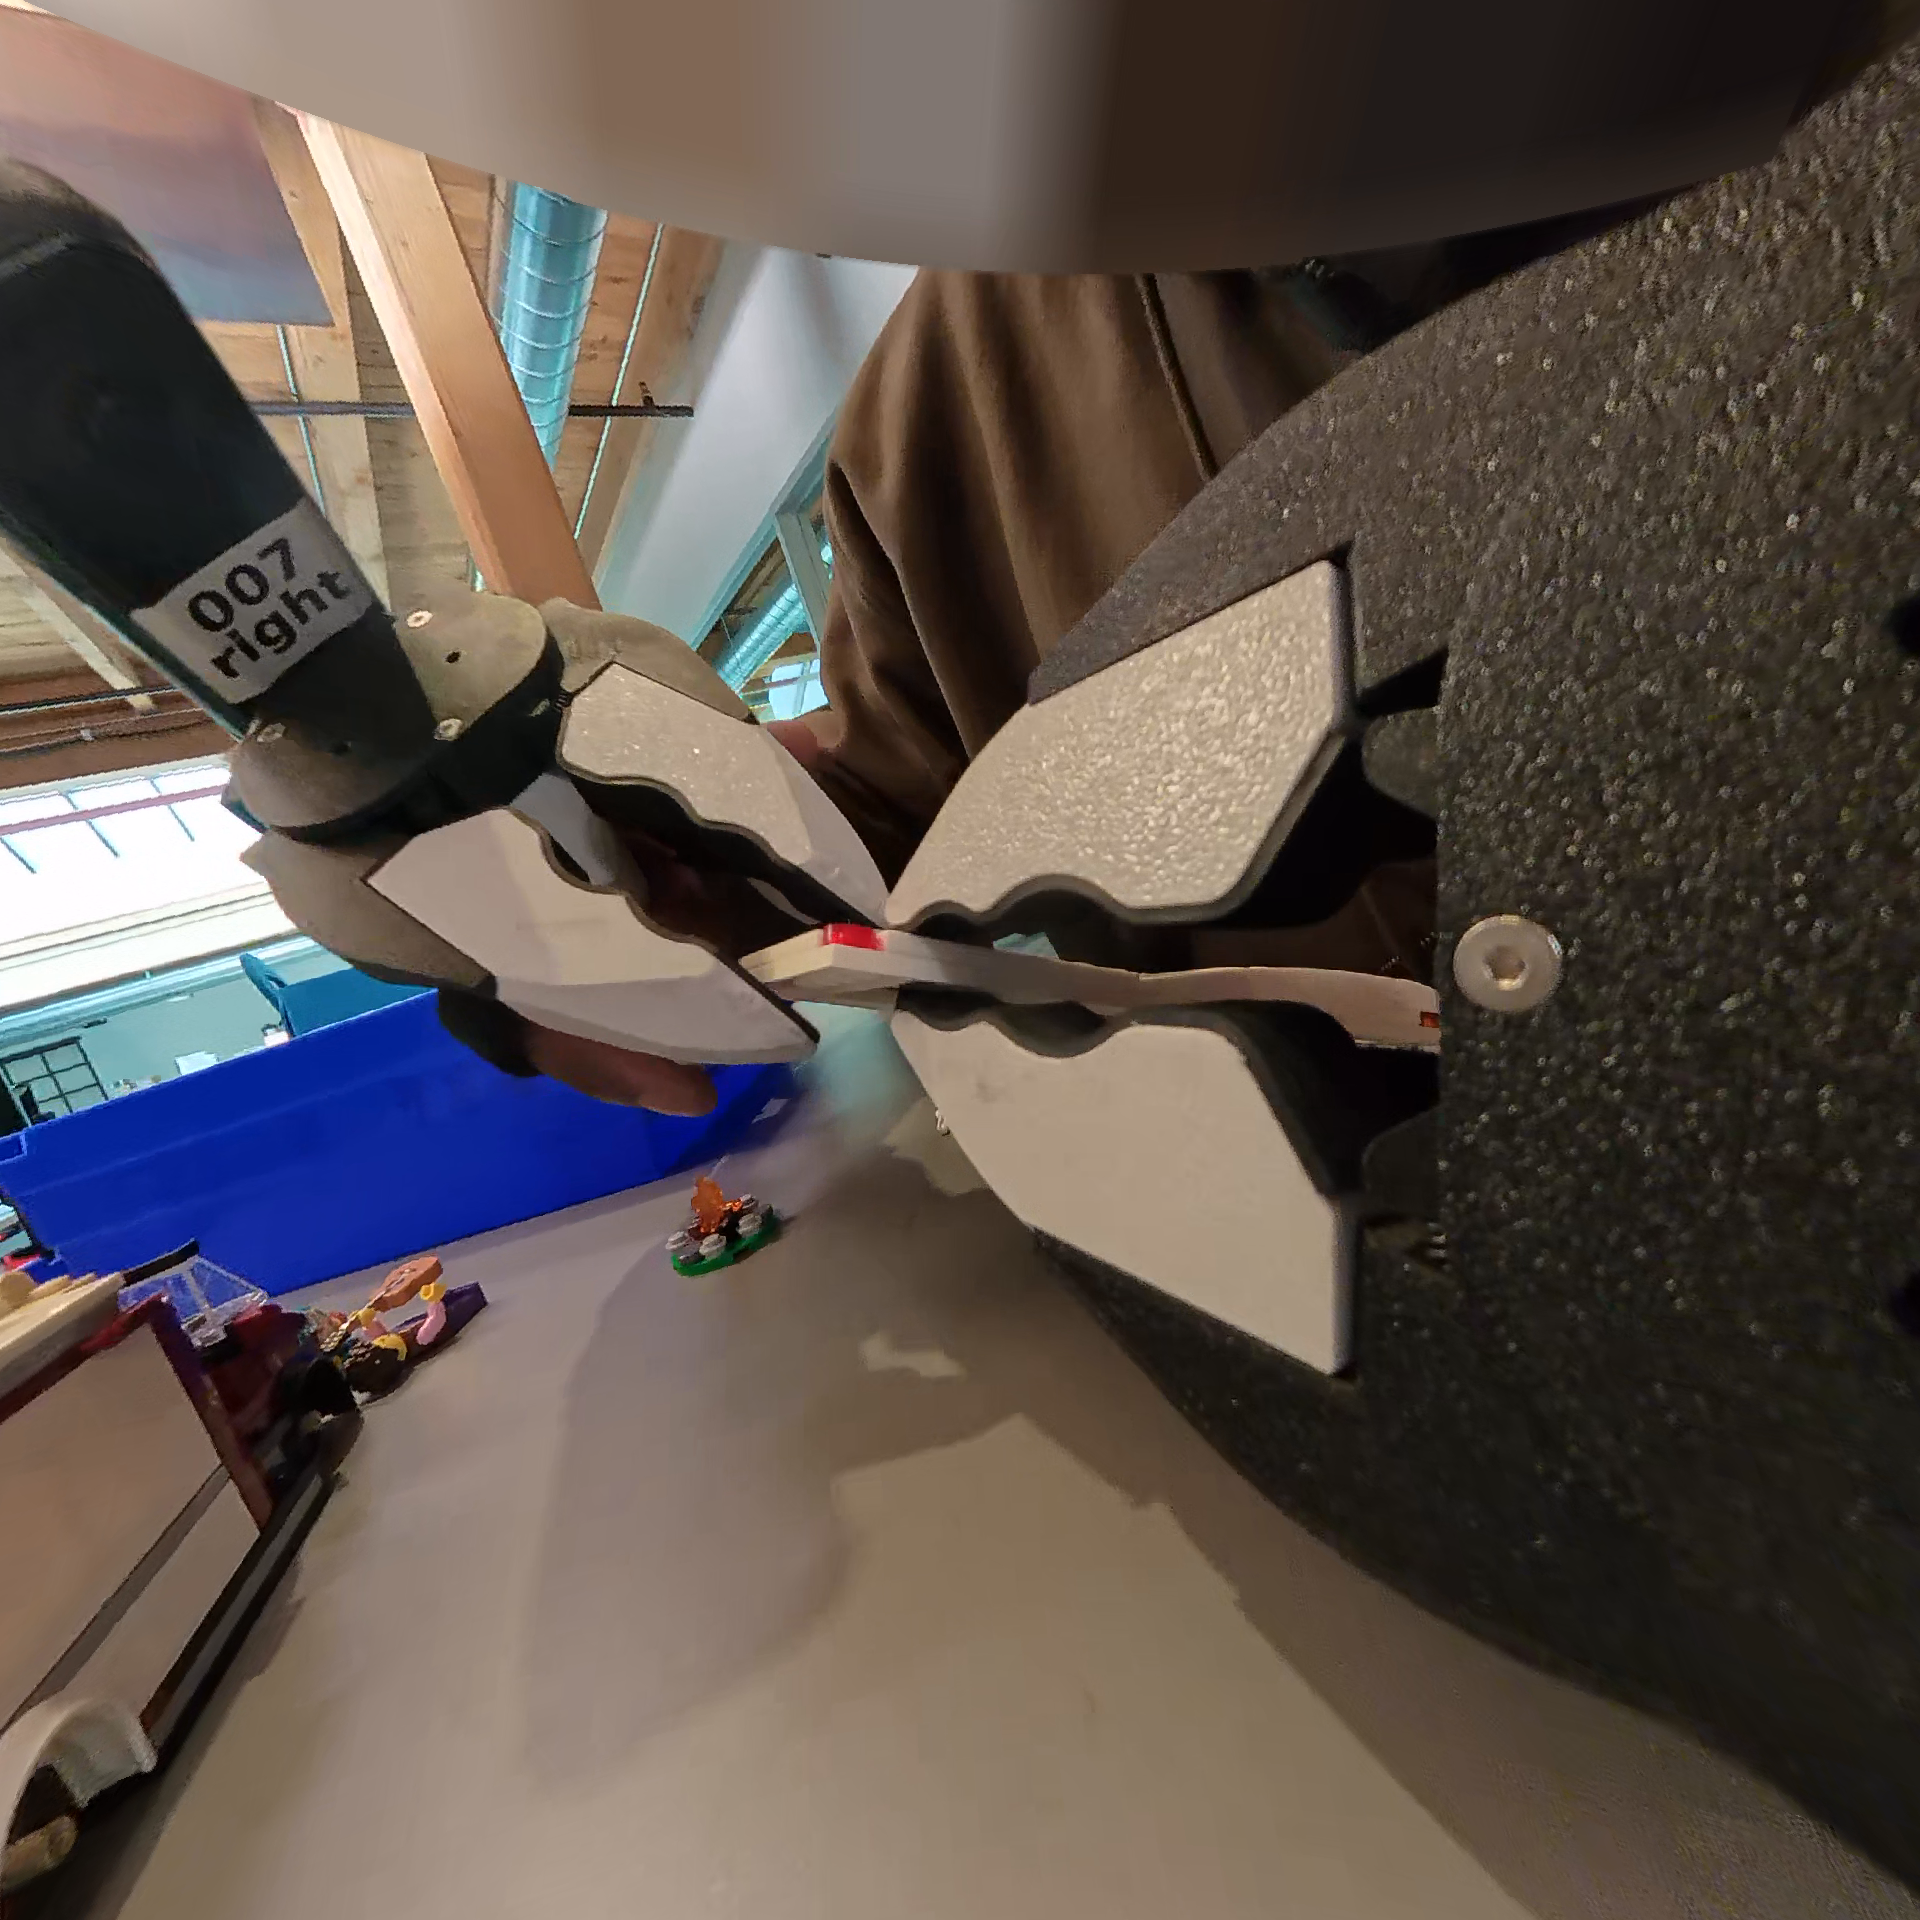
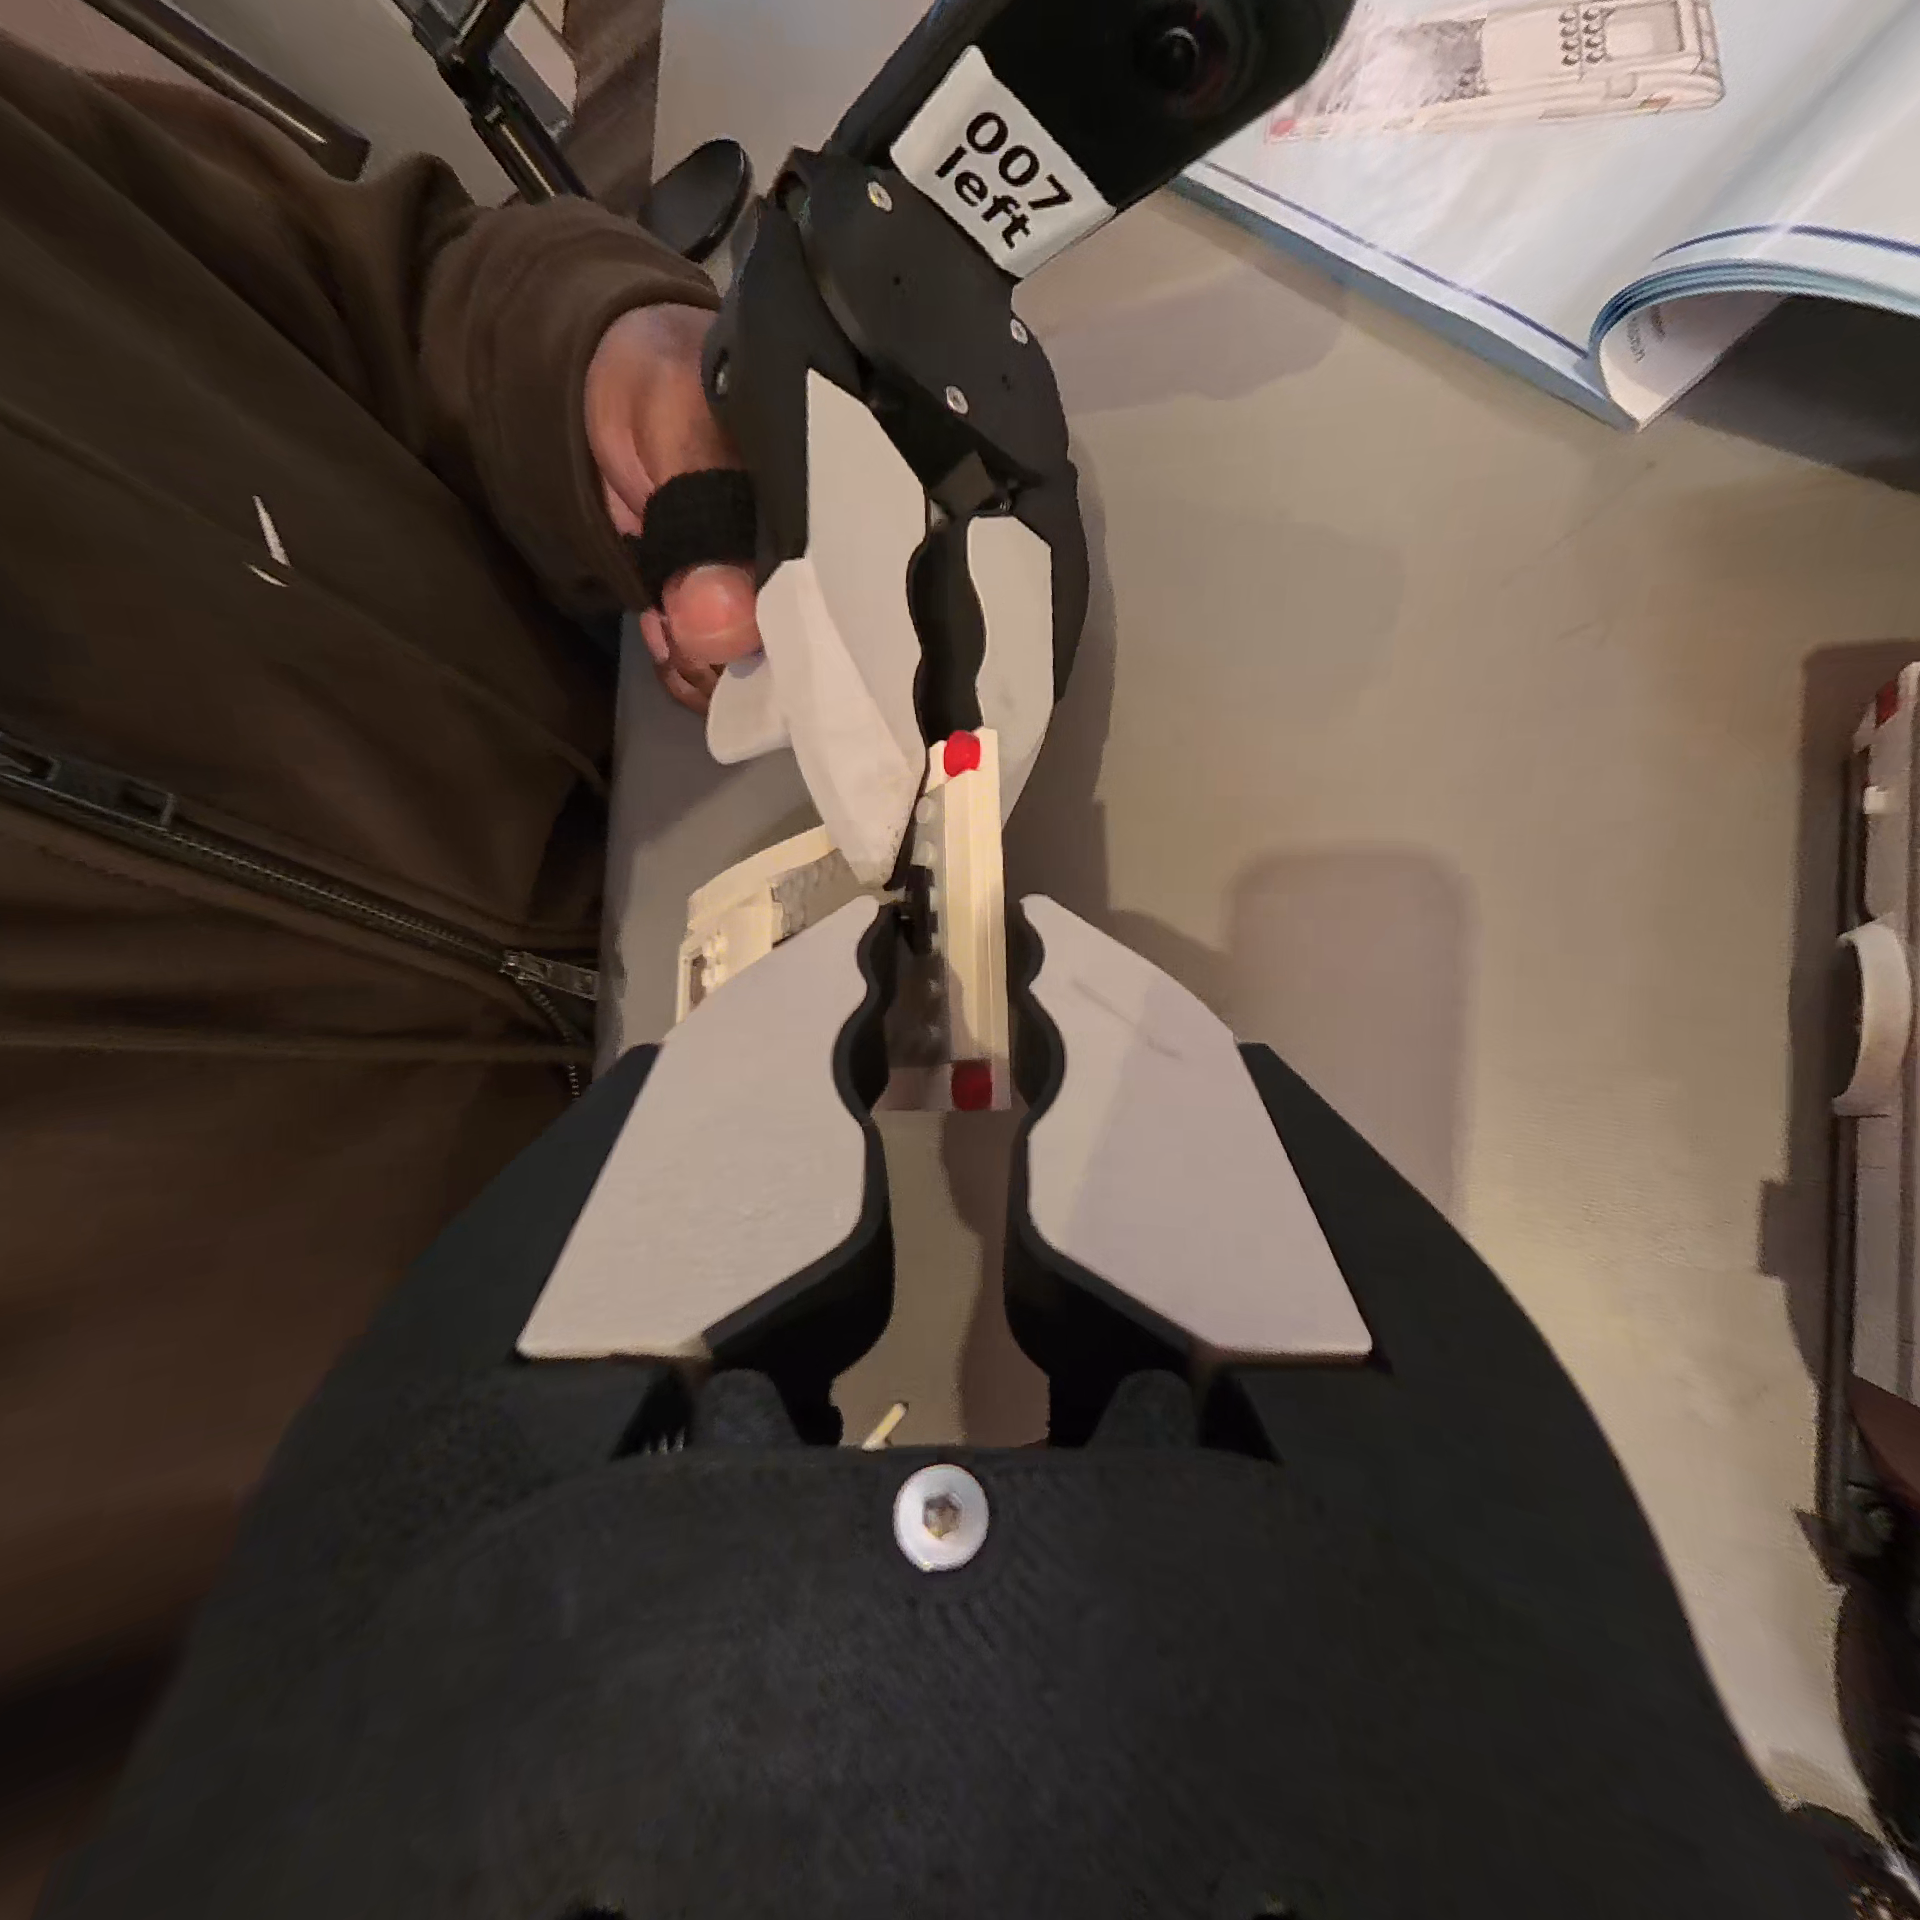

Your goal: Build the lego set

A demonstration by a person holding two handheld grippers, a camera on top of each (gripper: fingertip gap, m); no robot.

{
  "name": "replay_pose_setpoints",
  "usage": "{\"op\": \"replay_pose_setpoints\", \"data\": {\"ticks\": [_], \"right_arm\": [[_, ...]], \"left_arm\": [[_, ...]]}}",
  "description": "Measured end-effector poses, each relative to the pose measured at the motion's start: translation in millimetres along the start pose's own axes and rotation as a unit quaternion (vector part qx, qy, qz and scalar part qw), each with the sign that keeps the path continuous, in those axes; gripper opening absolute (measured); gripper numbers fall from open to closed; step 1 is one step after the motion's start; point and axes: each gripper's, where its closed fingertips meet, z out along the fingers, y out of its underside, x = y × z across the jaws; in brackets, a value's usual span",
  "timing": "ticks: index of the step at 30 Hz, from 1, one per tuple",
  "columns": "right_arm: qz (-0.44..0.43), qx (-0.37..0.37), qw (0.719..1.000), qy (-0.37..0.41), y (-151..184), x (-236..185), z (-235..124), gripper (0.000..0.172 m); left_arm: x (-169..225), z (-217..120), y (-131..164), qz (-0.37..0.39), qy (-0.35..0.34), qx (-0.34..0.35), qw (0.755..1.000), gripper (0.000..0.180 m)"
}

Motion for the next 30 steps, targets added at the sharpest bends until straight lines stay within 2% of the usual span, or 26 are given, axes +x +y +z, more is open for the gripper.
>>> {"op": "replay_pose_setpoints", "data": {"ticks": [8,21,30], "right_arm": [[0.018,-0.003,1.000,-0.018,-1.5,-2.5,-1.3,0.019],[0.061,0.065,0.996,-0.022,-14.3,-5.3,-8.3,0.018],[0.084,0.113,0.989,-0.056,-21.5,-13.3,-16.4,0.014]], "left_arm": [[3.0,-0.4,-1.5,0.047,-0.016,0.000,0.999,0.009],[14.0,-3.3,-14.0,0.091,0.003,0.043,0.995,0.009],[21.6,-2.4,-16.1,0.109,0.024,0.057,0.992,0.009]]}}
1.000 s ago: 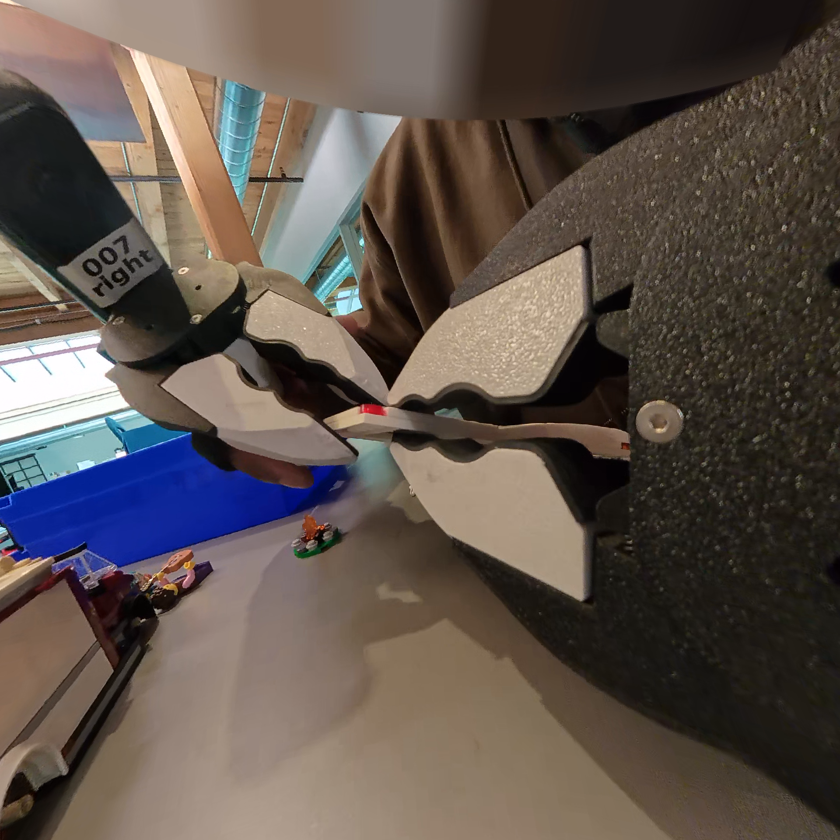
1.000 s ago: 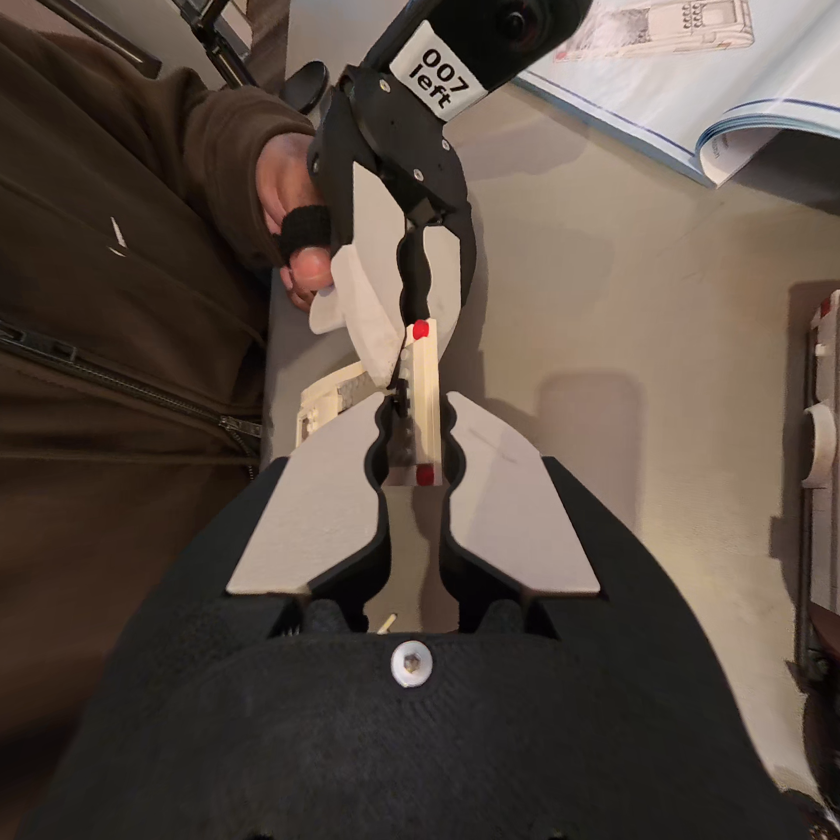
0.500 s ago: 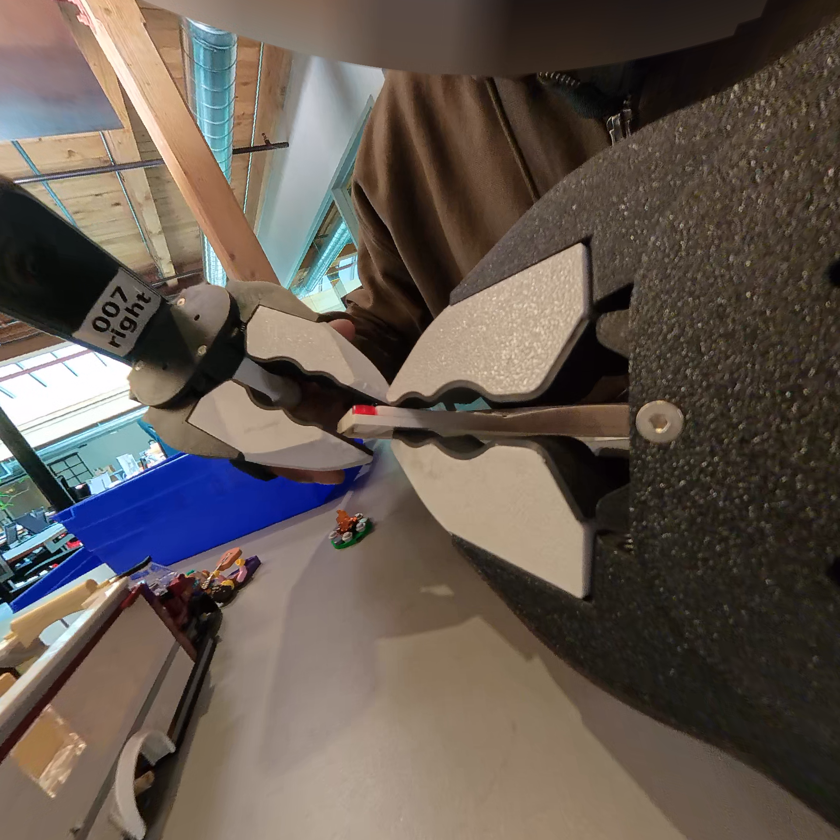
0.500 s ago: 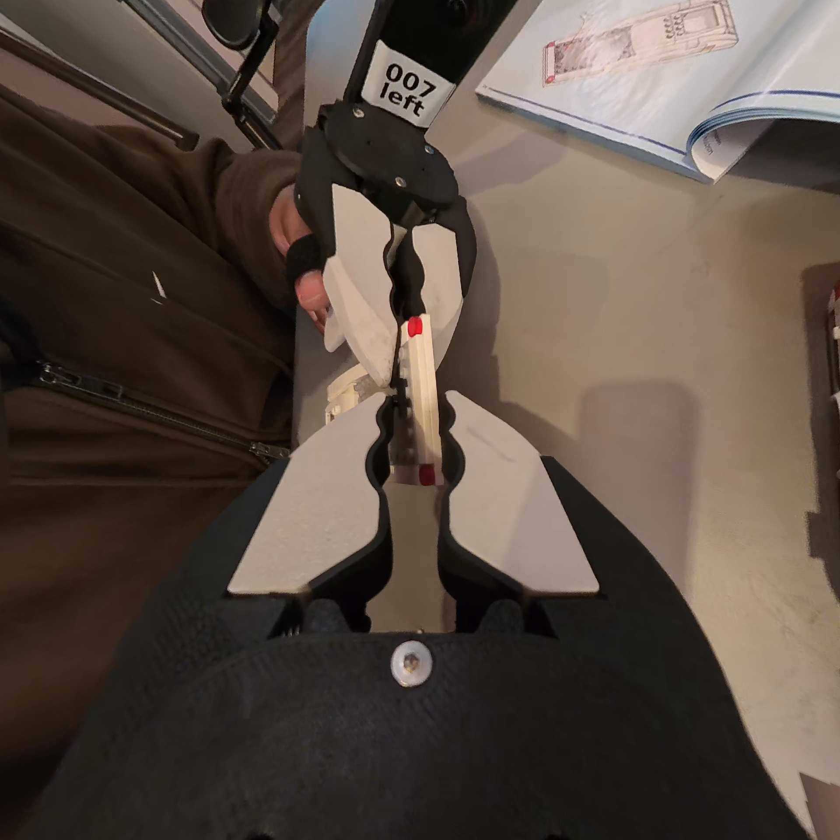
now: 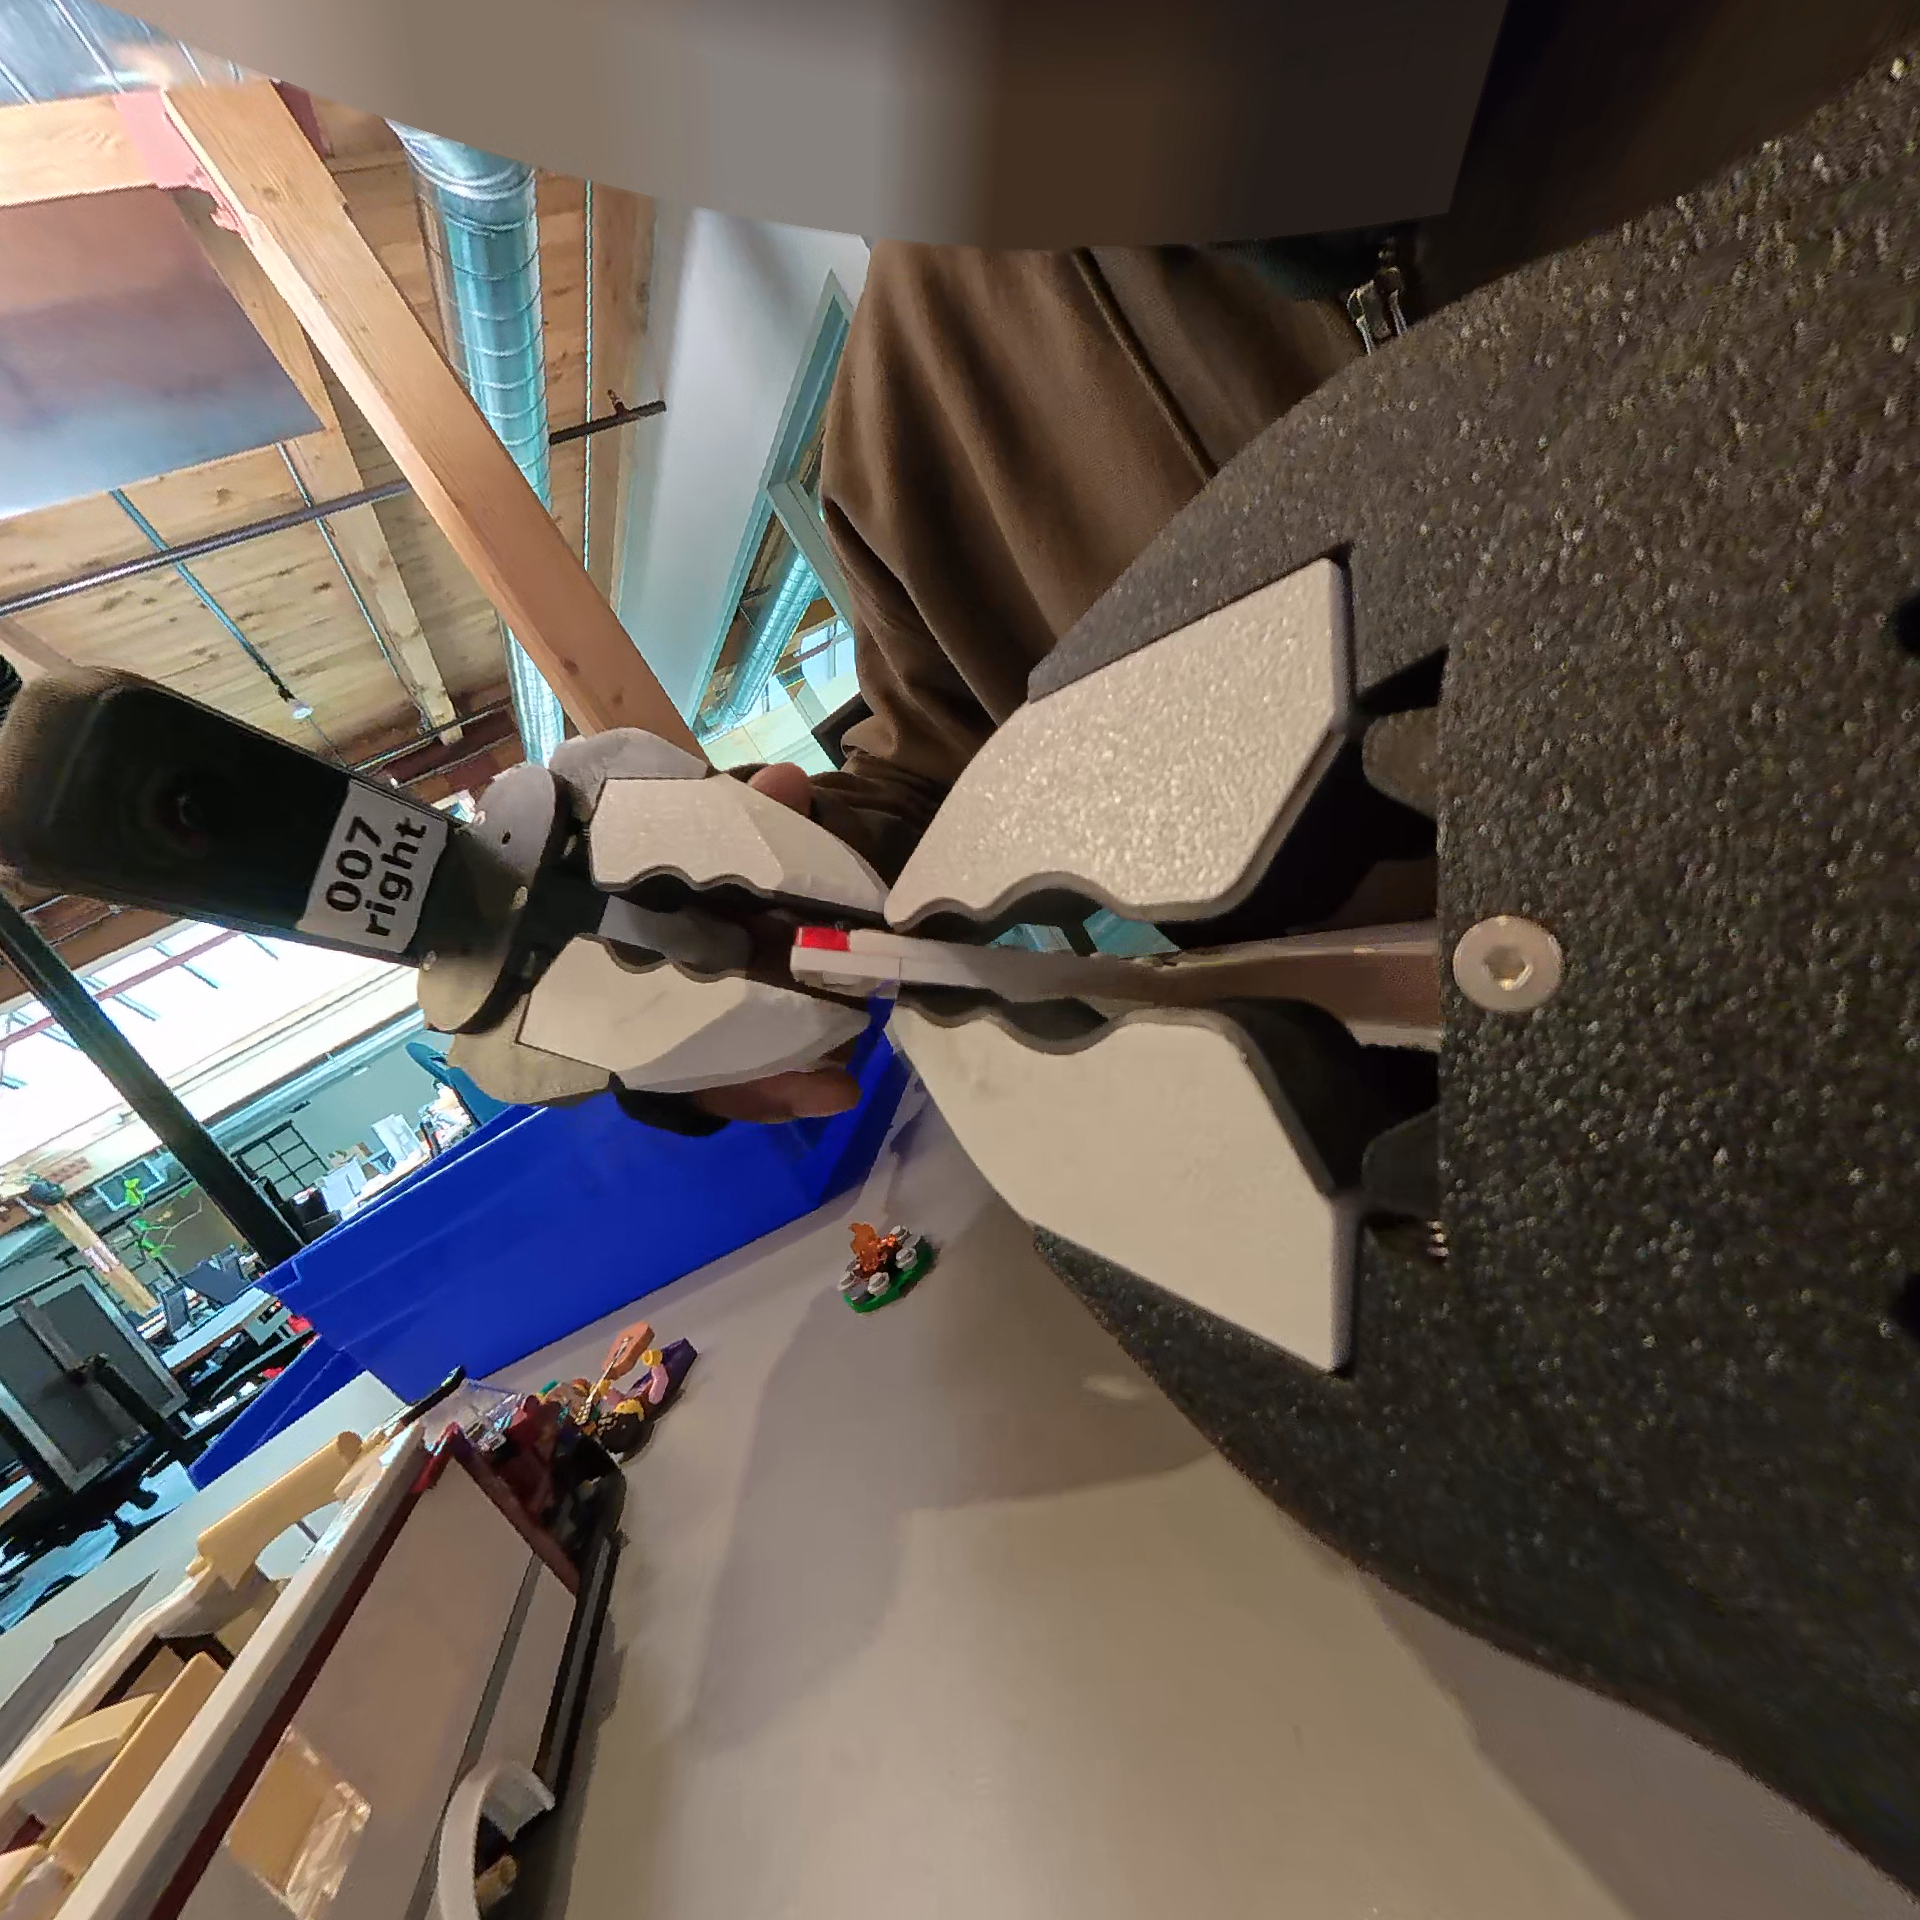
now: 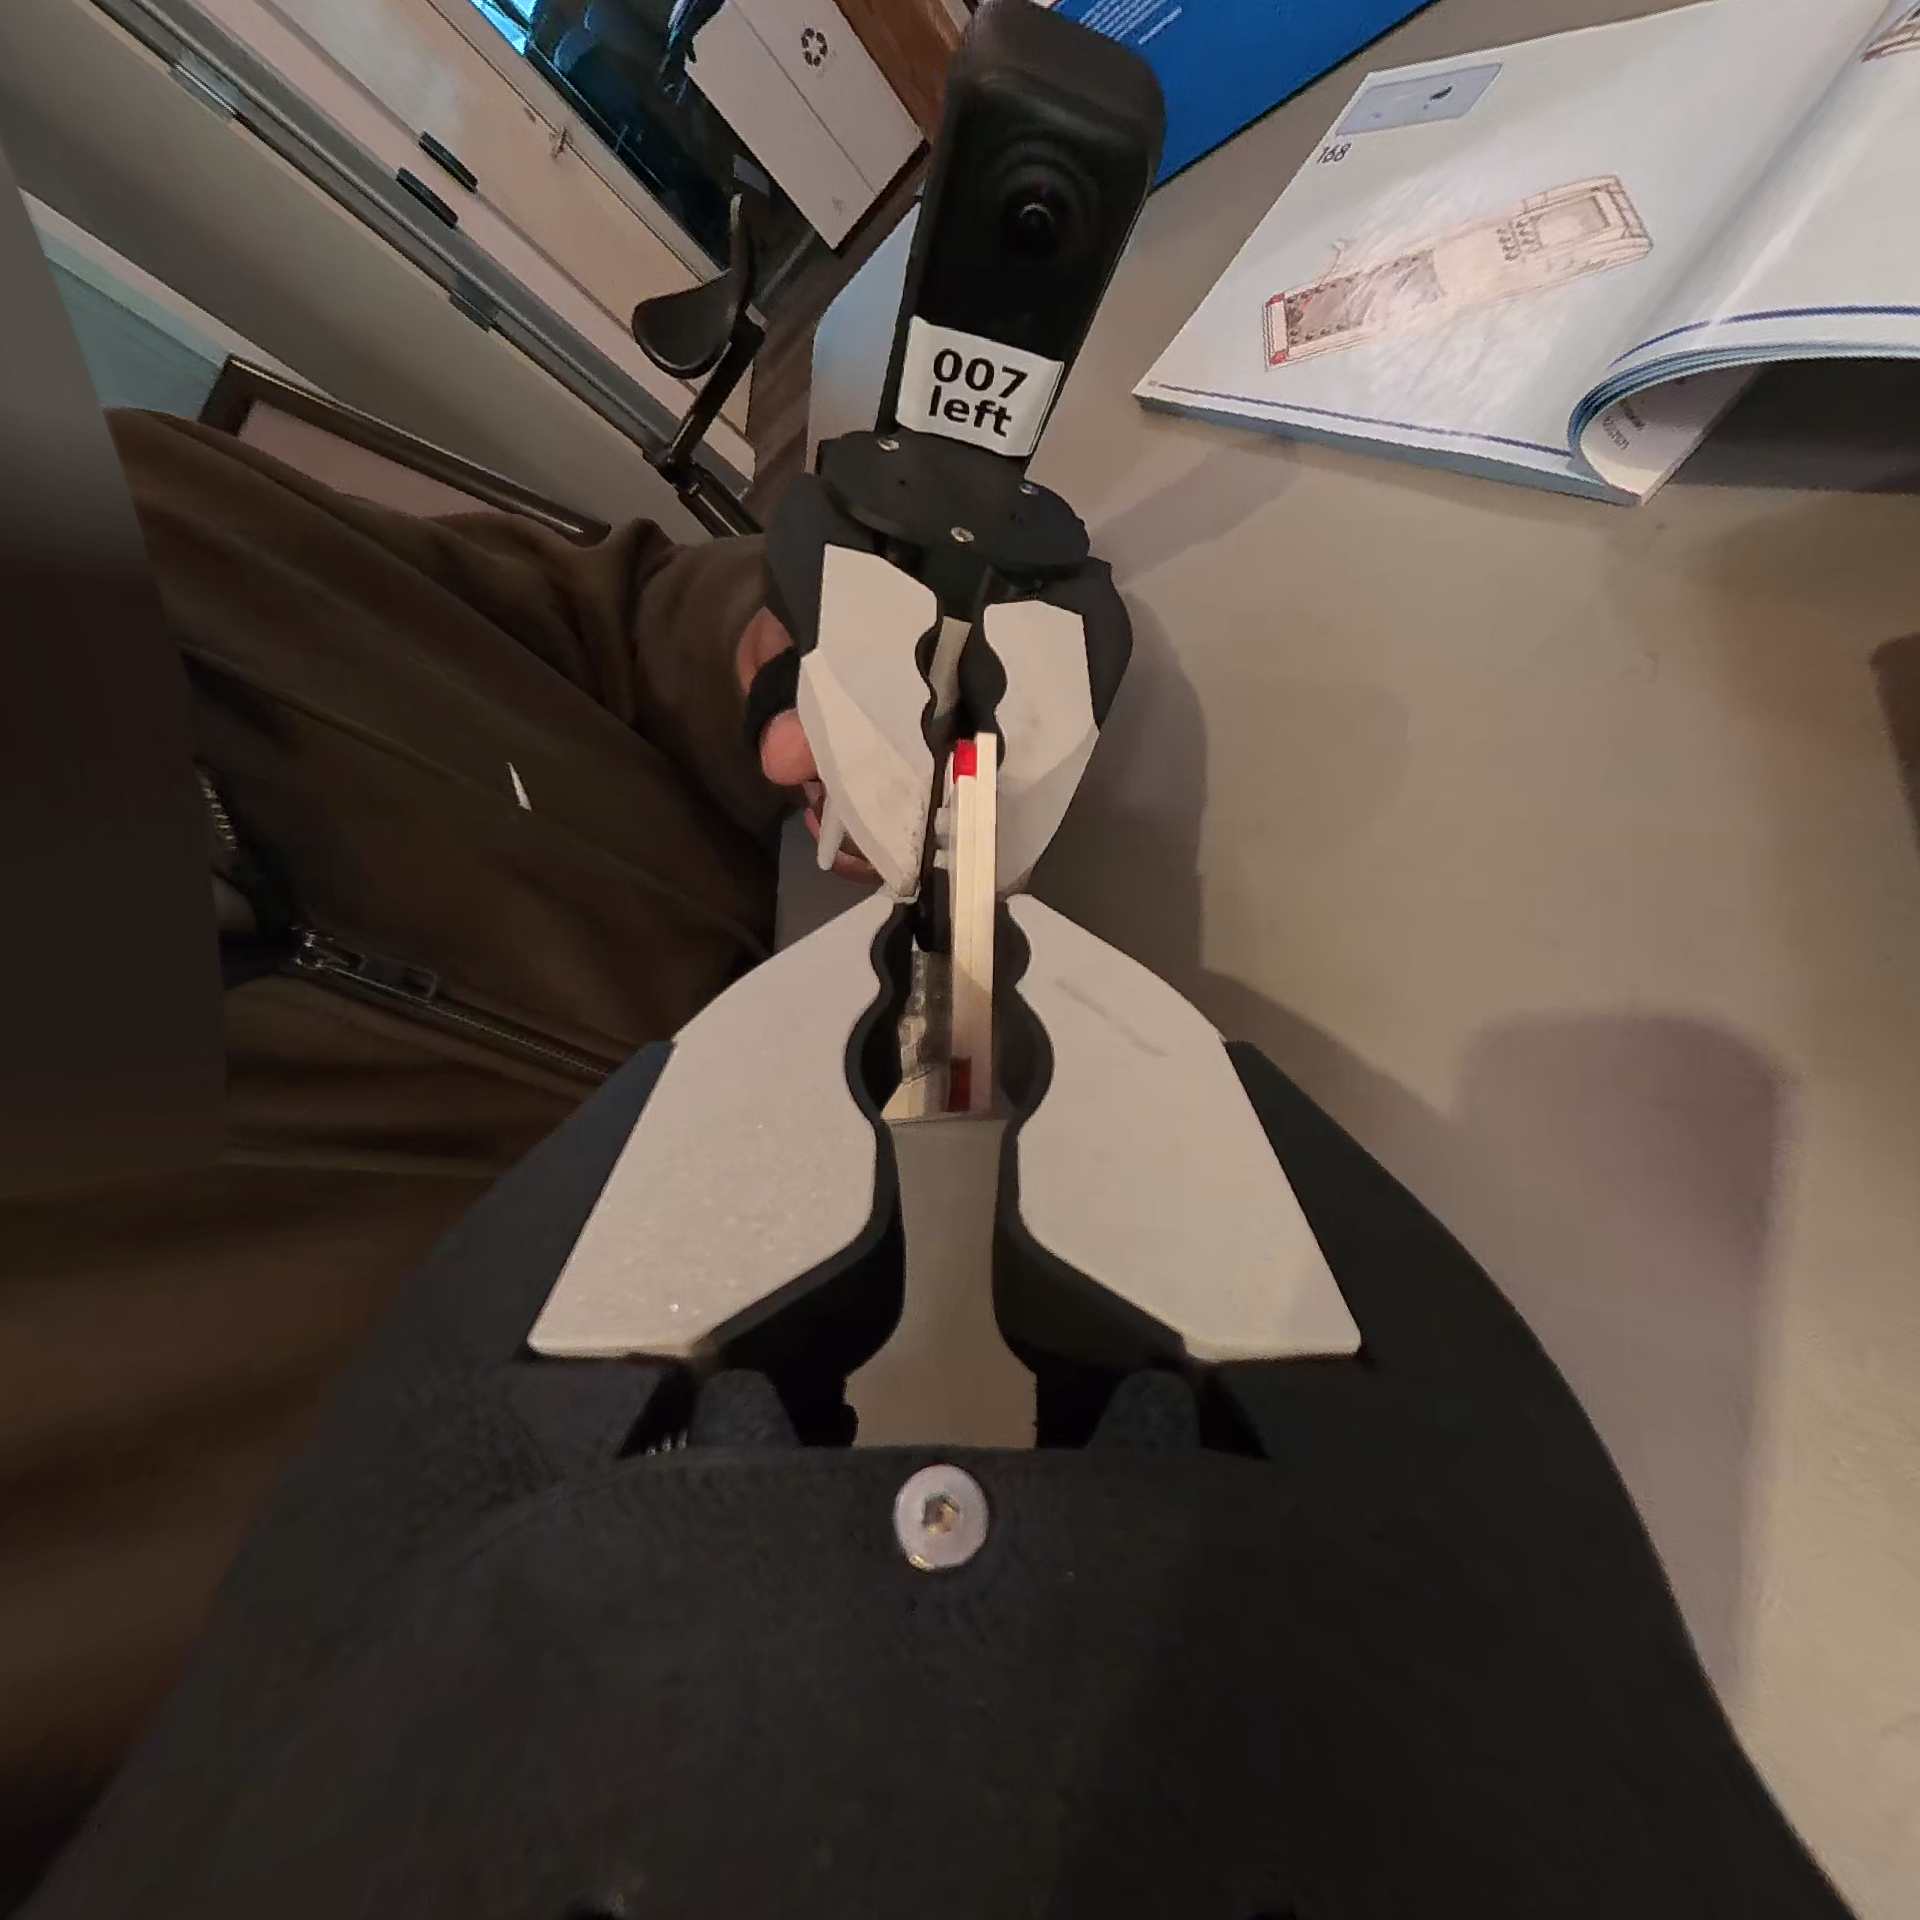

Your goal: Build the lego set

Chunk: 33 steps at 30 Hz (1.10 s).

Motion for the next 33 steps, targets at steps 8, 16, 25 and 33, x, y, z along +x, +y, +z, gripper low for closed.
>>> {"op": "replay_pose_setpoints", "data": {"ticks": [8,16,25,33], "right_arm": [[-0.013,-0.004,1.000,0.022,3.1,2.3,0.3,0.015],[-0.010,0.000,1.000,0.021,2.4,2.5,1.7,0.016],[-0.012,-0.003,1.000,0.019,3.6,0.2,3.9,0.015],[-0.009,-0.001,1.000,0.003,3.2,-3.6,3.0,0.014]], "left_arm": [[-2.7,1.0,-1.1,-0.019,0.002,0.012,1.000,0.009],[-2.6,0.2,-2.8,-0.015,0.000,0.017,1.000,0.009],[0.2,0.8,-2.6,-0.007,0.003,0.016,1.000,0.009],[3.2,1.5,-1.6,0.010,0.004,0.009,1.000,0.009]]}}
